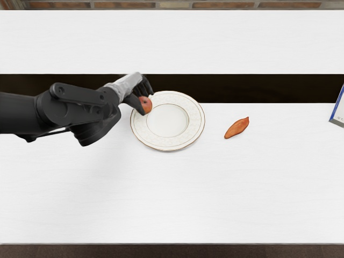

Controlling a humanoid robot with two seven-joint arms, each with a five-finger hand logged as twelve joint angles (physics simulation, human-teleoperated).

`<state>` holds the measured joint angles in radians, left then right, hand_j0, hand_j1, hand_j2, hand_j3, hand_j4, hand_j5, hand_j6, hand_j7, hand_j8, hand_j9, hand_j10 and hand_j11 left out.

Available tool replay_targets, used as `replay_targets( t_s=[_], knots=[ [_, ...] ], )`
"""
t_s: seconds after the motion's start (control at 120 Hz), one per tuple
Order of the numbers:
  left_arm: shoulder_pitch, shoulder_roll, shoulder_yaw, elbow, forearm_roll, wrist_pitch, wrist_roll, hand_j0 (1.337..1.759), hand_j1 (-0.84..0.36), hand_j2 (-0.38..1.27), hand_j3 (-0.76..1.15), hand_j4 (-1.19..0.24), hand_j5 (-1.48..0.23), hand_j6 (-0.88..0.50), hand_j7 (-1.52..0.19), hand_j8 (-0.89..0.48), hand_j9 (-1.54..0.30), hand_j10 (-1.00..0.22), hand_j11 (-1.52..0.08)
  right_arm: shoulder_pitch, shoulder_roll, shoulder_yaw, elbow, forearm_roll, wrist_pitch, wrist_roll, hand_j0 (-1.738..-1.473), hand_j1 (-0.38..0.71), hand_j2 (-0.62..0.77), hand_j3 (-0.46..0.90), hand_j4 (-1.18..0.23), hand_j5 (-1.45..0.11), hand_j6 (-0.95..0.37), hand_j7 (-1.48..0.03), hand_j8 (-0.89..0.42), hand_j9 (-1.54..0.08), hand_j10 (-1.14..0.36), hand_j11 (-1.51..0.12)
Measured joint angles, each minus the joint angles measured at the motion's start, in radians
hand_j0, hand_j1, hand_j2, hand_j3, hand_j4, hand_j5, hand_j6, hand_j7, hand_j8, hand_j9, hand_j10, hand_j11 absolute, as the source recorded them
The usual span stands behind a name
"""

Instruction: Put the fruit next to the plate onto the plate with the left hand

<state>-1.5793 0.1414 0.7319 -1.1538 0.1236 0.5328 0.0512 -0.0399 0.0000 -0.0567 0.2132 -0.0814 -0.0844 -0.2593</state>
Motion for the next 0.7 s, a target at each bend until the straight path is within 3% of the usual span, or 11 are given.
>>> replay_targets(
  t_s=[0.175,0.292,0.417,0.542,0.625,0.7],
  knots=[
    [0.014,0.001,0.001,-0.001,0.0,-0.001,-0.003,1.658,-0.31,0.31,0.0,-0.59,-0.78,-0.54,-0.78,-0.5,-0.77,-0.59,-0.77,0.0,0.0,0.0,0.0,0.0,0.0,0.0,-1.658,-0.35,0.0,0.0,0.0,0.0,0.0,0.0,0.0,0.0,0.0,0.0],
    [0.013,0.002,0.001,-0.001,0.001,-0.036,-0.009,1.658,-0.04,0.18,0.0,-0.35,-0.46,-0.32,-0.46,-0.3,-0.46,-0.35,-0.46,0.0,0.0,0.0,0.0,0.0,0.0,0.0,-1.658,-0.35,0.0,0.0,0.0,0.0,0.0,0.0,0.0,0.0,0.0,0.0],
    [0.004,0.022,0.001,0.001,0.001,-0.084,-0.01,1.658,0.13,0.1,0.0,-0.19,-0.26,-0.18,-0.26,-0.17,-0.25,-0.2,-0.25,0.0,0.0,0.0,0.0,0.0,0.0,0.0,-1.658,-0.35,0.0,0.0,0.0,0.0,0.0,0.0,0.0,0.0,0.0,0.0],
    [-0.012,0.211,-0.038,-0.011,0.001,-0.151,-0.009,1.658,0.22,0.06,0.0,-0.11,-0.15,-0.1,-0.15,-0.1,-0.15,-0.11,-0.15,0.0,0.0,0.0,0.0,0.0,0.0,0.0,-1.658,-0.35,0.0,0.0,0.0,0.0,0.0,0.0,0.0,0.0,0.0,0.0],
    [-0.064,0.38,-0.083,-0.047,0.003,-0.287,-0.006,1.658,0.26,0.04,0.0,-0.08,-0.1,-0.07,-0.1,-0.07,-0.1,-0.08,-0.1,0.0,0.0,0.0,0.0,0.0,0.0,0.0,-1.658,-0.35,0.0,0.0,0.0,0.0,0.0,0.0,0.0,0.0,0.0,0.0],
    [-0.062,0.541,-0.123,-0.08,0.007,-0.452,-0.003,1.658,0.28,0.03,0.0,-0.06,-0.08,-0.05,-0.08,-0.05,-0.08,-0.06,-0.08,0.0,0.0,0.0,0.0,0.0,0.0,0.0,-1.658,-0.35,0.0,0.0,0.0,0.0,0.0,0.0,0.0,0.0,0.0,0.0]
  ],
)
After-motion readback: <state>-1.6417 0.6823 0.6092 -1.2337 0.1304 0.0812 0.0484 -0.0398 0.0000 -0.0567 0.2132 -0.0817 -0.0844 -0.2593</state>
